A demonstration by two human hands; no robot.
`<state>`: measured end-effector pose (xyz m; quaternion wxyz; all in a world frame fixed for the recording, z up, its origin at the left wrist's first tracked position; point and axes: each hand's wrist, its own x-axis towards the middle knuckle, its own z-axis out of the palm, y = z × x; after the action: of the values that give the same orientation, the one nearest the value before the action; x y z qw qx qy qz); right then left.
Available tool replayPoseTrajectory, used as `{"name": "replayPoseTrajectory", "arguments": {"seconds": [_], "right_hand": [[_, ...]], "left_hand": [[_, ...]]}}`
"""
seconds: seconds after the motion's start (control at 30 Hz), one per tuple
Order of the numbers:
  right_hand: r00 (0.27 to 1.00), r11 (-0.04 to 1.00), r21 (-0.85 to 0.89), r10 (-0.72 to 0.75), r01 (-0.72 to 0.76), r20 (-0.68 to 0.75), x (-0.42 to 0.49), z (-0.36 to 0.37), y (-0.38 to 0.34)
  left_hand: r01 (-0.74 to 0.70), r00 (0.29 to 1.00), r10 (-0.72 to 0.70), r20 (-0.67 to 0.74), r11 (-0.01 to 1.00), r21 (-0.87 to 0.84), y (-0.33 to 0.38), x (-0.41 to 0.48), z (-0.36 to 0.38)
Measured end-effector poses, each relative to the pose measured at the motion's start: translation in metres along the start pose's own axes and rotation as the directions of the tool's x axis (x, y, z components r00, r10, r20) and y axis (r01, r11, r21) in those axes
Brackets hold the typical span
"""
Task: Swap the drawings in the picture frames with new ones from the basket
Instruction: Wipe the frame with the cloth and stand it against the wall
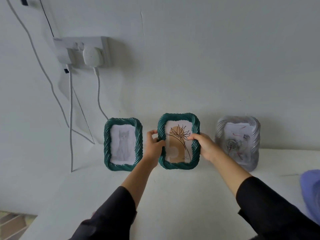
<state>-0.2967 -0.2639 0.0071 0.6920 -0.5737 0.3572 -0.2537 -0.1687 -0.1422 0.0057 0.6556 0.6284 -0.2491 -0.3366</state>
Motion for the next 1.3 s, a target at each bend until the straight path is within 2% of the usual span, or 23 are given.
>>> {"name": "replayPoseTrajectory", "arguments": {"seconds": [0.23,0.5,0.63,0.73,1.3], "right_hand": [[0.999,1.0,-0.023,-0.011,0.01,-0.051,0.023,0.0,0.016],[0.977,0.982,-0.115,-0.165,0.15,-0.136,0.001,-0.008,0.052],[0.96,0.973,-0.154,-0.2,0.171,-0.197,-0.018,-0.004,0.078],[0.938,0.962,-0.174,-0.25,0.211,-0.242,-0.025,-0.001,0.083],[0.94,0.96,-0.187,-0.248,0.207,-0.233,-0.039,-0.004,0.087]], "left_hand": [[-0.016,1.0,0.016,-0.004,1.0,0.002,-0.023,0.026,0.002],[-0.016,1.0,0.015,0.011,1.0,0.013,-0.039,0.013,-0.008],[0.019,0.999,-0.015,-0.032,0.991,0.13,-0.056,-0.002,-0.008],[0.021,0.998,-0.012,-0.059,0.987,0.158,-0.065,-0.007,-0.006],[-0.021,0.998,0.032,-0.05,0.979,0.202,-0.073,-0.016,-0.01]]}}
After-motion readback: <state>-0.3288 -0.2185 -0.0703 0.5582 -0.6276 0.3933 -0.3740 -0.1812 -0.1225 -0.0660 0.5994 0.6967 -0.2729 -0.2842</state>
